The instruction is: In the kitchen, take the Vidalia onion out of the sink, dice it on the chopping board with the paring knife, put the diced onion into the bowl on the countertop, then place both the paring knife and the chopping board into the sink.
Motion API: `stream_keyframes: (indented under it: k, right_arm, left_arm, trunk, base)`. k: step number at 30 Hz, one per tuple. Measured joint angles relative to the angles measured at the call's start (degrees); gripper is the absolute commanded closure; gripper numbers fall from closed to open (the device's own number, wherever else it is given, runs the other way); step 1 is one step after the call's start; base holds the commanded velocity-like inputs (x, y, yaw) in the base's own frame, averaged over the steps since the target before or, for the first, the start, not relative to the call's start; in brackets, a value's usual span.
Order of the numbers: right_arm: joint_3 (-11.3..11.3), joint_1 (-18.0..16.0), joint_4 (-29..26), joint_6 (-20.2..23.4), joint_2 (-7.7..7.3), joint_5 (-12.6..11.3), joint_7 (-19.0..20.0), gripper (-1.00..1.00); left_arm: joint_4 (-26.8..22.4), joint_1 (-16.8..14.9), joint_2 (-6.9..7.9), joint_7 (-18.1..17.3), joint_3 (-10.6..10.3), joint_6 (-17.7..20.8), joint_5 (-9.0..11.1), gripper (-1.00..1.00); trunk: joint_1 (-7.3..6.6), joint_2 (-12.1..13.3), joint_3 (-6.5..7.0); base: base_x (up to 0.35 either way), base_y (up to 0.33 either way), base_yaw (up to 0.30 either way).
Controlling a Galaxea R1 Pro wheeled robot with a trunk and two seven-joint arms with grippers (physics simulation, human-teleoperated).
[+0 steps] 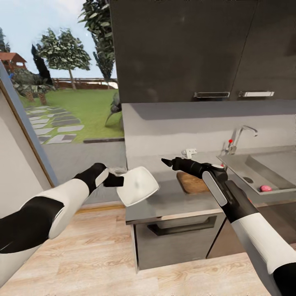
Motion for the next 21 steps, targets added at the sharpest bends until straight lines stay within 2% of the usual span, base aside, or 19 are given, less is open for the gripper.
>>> stream_keyframes:
  k: [2, 5, 7, 10, 12, 13, 16, 21]
  right_arm:
    - [-0.01, -0.01, 0.0, 0.0, 0.0, 0.0, 0.0, -1.0]
    - [-0.01, -0.02, 0.0, 0.03, 0.0, 0.02, 0.0, -1.0]
    - [-0.03, -0.02, 0.0, 0.02, 0.0, 0.04, 0.0, -1.0]
    - [-0.08, -0.01, 0.0, 0.0, 0.0, 0.07, -0.05, -1.0]
    - [-0.09, -0.01, 0.0, 0.0, 0.0, 0.07, -0.06, -1.0]
    - [-0.11, -0.02, 0.0, 0.0, 0.0, 0.08, -0.06, -1.0]
    - [-0.14, -0.02, 0.0, 0.0, 0.0, 0.07, -0.08, -1.0]
    - [-0.11, 0.01, 0.0, 0.0, 0.0, 0.08, -0.09, -1.0]
  left_arm:
    - [-0.99, 0.0, 0.1, -1.74, -1.63, 0.54, -0.2, 1.0]
    - [-4.17, 0.0, 0.54, -4.64, -5.12, 2.54, -0.3, 1.0]
    - [-5.19, 0.01, 0.68, -5.23, -6.39, 3.97, -0.38, 1.0]
    - [-6.48, 0.02, 0.76, -5.92, -9.67, 7.97, -0.35, 1.0]
    - [-6.73, 0.02, 0.76, -6.05, -11.14, 9.0, -0.35, 1.0]
    - [-6.88, 0.02, 0.76, -6.13, -12.55, 9.66, -0.38, 1.0]
    - [-7.04, 0.02, 0.72, -6.21, -14.66, 10.39, -0.33, 1.0]
    - [-7.16, 0.02, 0.62, -6.3, -15.88, 10.78, -0.25, 1.0]
  trunk:
    - [0.0, 0.0, 0.0]
    - [-0.01, 0.0, 0.0]
    - [-0.01, 0.0, 0.0]
    - [-0.01, 0.0, 0.0]
    - [-0.01, 0.0, 0.0]
    - [-0.01, 0.0, 0.0]
    - [-0.01, 0.0, 0.0]
    - [-0.01, 0.0, 0.0]
  base:
    - [-0.03, 0.0, 0.0]
    - [-0.013, 0.0, 0.0]
    - [-0.006, 0.0, 0.0]
    - [-0.003, 0.0, 0.0]
    - [-0.001, 0.0, 0.0]
    - [0.0, 0.0, 0.0]
    - [0.0, 0.0, 0.0]
    - [0.0, 0.0, 0.0]
